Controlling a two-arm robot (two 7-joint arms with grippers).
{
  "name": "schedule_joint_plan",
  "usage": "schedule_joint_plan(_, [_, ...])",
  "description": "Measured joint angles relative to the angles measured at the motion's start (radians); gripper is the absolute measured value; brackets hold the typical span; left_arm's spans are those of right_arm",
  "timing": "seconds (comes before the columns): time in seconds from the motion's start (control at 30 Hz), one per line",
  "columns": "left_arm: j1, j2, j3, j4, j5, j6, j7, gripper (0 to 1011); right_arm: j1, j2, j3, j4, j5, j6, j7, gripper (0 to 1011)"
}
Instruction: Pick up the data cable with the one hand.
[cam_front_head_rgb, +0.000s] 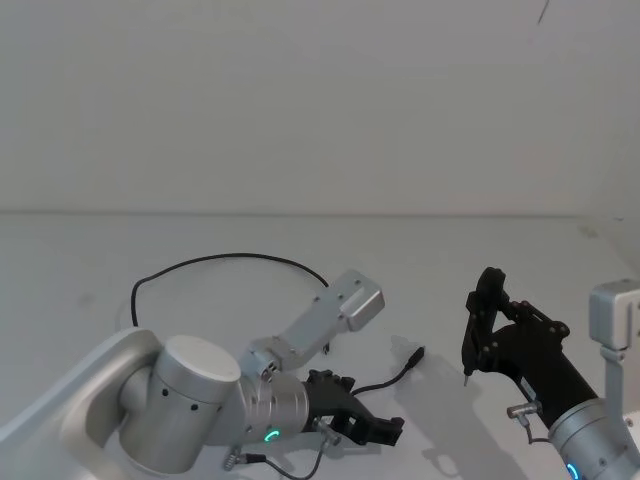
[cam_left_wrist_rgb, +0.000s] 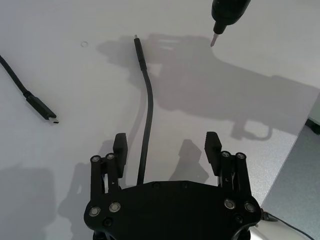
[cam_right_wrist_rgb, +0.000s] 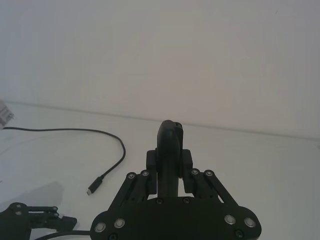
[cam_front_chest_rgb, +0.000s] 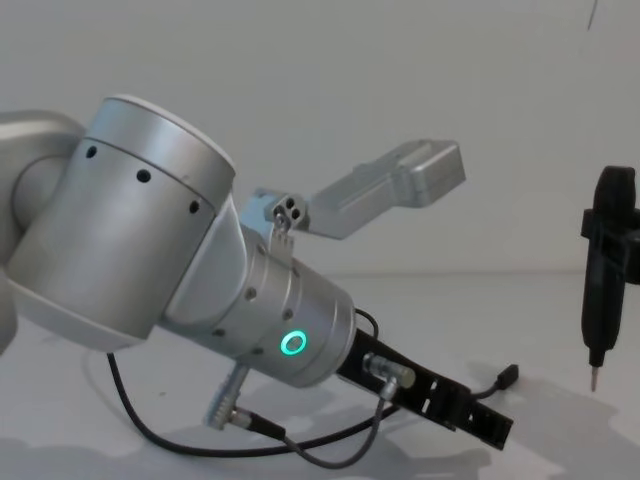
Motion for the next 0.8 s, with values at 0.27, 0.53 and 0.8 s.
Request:
schedule_joint_plan(0.27, [-0.003, -0.01, 0.0, 0.011, 0.002, 0.009, 0.004, 754, 0.0, 0.0, 0.0, 0.0, 0.0, 0.0, 0.0, 279])
schedule_joint_plan(0.53, [-0.005, -0.016, -0.001, 0.018, 0.003, 0.014, 0.007, 516, 0.0, 0.0, 0.0, 0.0, 0.0, 0.0, 0.0, 279])
schedule_joint_plan(0.8, [-0.006, -0.019, -0.001, 0.02, 0.004, 0.017, 0.008, 255, 0.0, 0.0, 0.0, 0.0, 0.0, 0.0, 0.0, 279])
